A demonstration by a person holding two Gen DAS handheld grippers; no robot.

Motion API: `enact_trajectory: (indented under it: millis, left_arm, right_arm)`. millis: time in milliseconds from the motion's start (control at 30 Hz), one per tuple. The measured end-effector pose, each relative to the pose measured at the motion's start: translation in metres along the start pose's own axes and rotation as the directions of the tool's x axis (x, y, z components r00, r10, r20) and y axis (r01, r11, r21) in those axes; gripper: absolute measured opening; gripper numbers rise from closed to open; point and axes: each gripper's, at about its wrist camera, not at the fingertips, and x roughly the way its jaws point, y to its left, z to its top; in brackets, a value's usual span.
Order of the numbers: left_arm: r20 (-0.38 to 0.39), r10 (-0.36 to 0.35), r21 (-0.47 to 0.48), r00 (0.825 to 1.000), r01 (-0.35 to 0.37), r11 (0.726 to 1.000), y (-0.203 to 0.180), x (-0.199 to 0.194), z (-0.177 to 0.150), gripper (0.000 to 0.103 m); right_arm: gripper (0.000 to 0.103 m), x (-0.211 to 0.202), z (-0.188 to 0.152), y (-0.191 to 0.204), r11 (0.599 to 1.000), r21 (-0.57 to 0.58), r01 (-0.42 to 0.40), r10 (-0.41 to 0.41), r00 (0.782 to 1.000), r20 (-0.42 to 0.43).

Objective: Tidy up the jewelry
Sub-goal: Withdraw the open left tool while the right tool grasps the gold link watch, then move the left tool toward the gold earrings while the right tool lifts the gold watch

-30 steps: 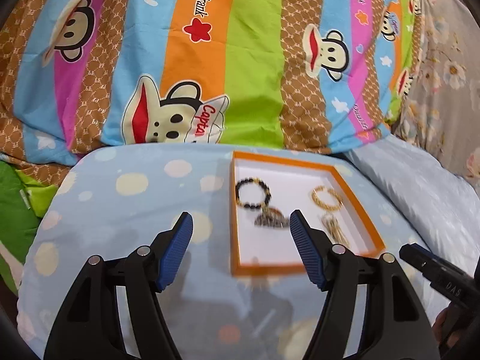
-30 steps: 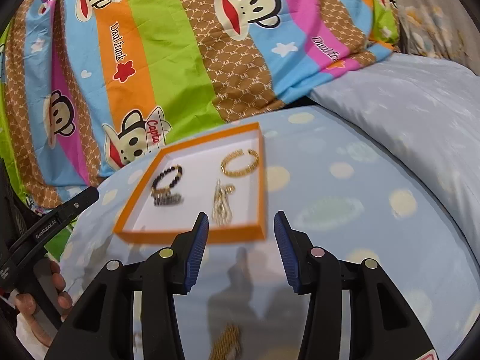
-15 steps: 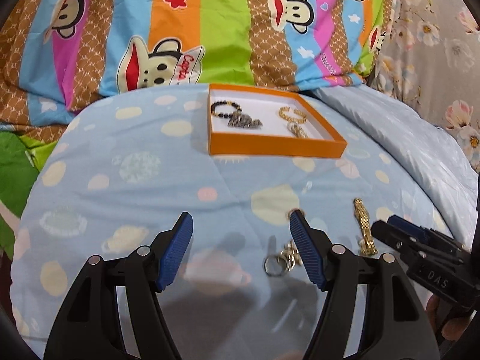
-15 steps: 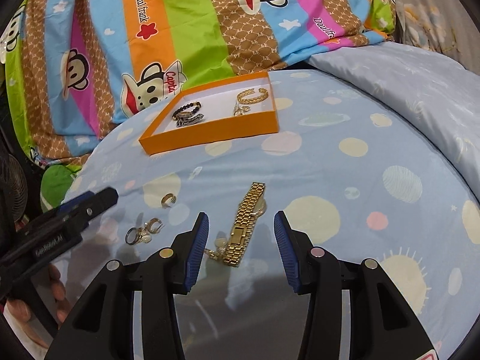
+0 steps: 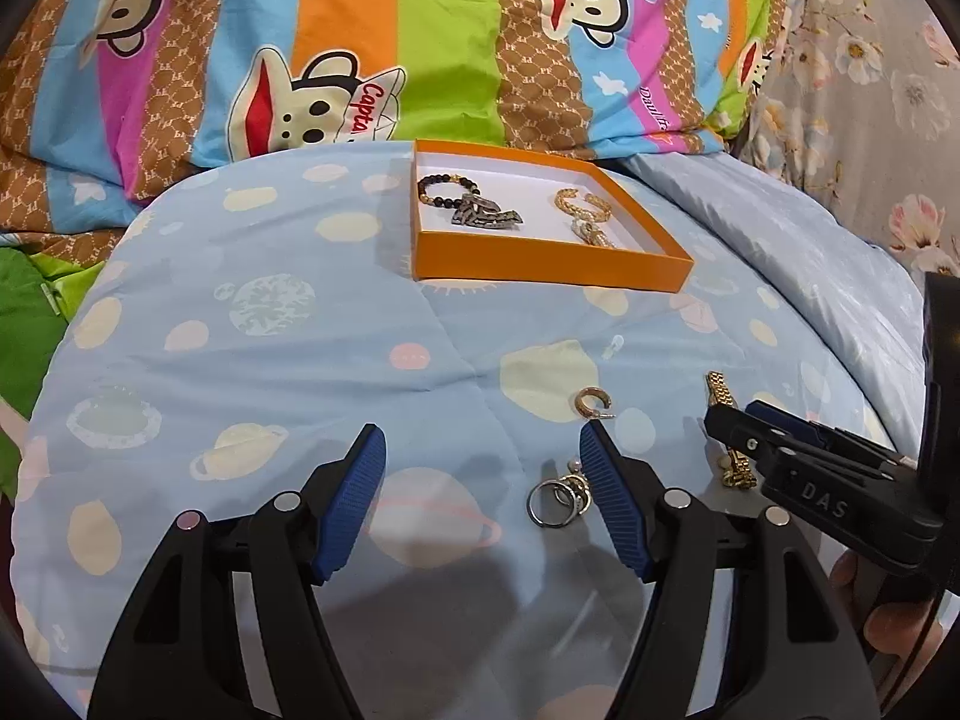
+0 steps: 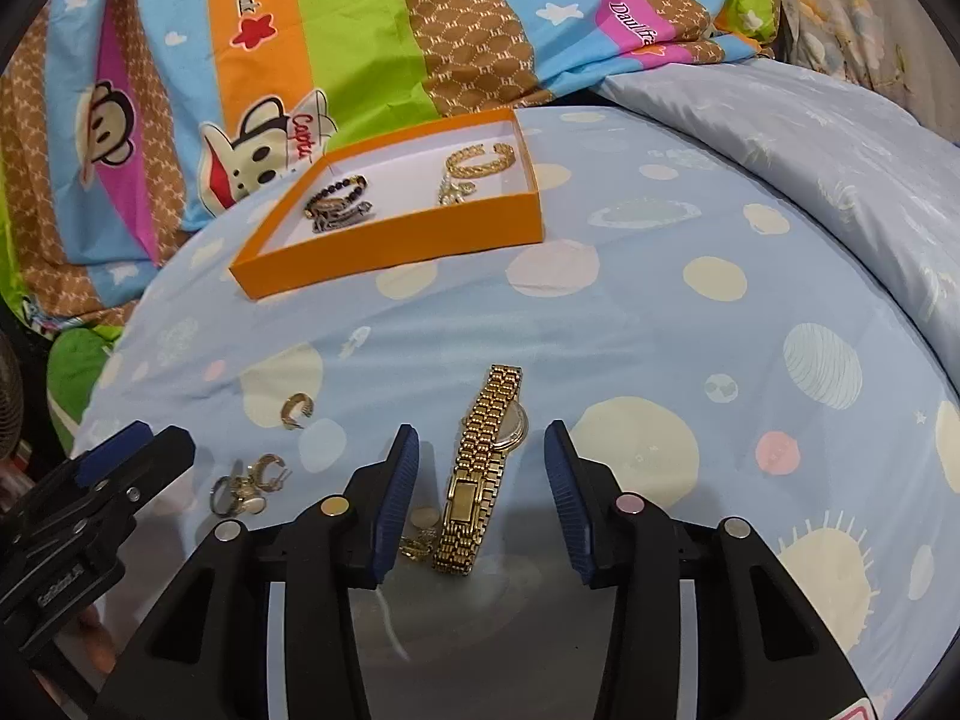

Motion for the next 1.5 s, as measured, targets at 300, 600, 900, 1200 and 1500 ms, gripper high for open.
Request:
enact_trajectory:
  millis: [300, 600, 900, 1200, 1500]
  left_arm:
    - [-0.006, -0.012, 0.042, 1.000, 0.012, 0.999, -0.009, -0.001, -0.002, 0.065]
    - [-0.044, -0.056, 0.100, 0.997, 0.061, 0.993, -0.030, 0.001, -0.009, 0.070]
    - [-0.063, -0.040, 0.131, 0.997, 0.048, 0.990, -0.038, 0.005, -0.011, 0.069]
    - [-0.091, -0.034, 0.104, 0.995, 0.043, 0.994, -0.025, 0.002, -0.018, 0.052]
    - [-0.119, 0.012, 0.150, 0.993, 0.006, 0.989, -0.033, 0.011, -0.018, 0.037]
  right_arm:
    - [0.011, -0.001, 0.000, -0.003, 1.000, 0.011, 0.006, -0.006, 1.000, 0.005]
    - [0.011, -0.019, -0.011, -0.025, 0.997, 0.079, -0.020, 0.016, 0.999, 0.050]
    - [0.011, -0.032, -0.024, -0.042, 0.992, 0.115, -0.049, 0.043, 0.998, 0.056]
    - [0.011, -0.031, -0.026, -0.045, 0.989, 0.127, -0.075, 0.069, 0.996, 0.050]
    - [0.011, -0.029, -0.025, -0.041, 0.991, 0.109, -0.078, 0.074, 0.996, 0.045]
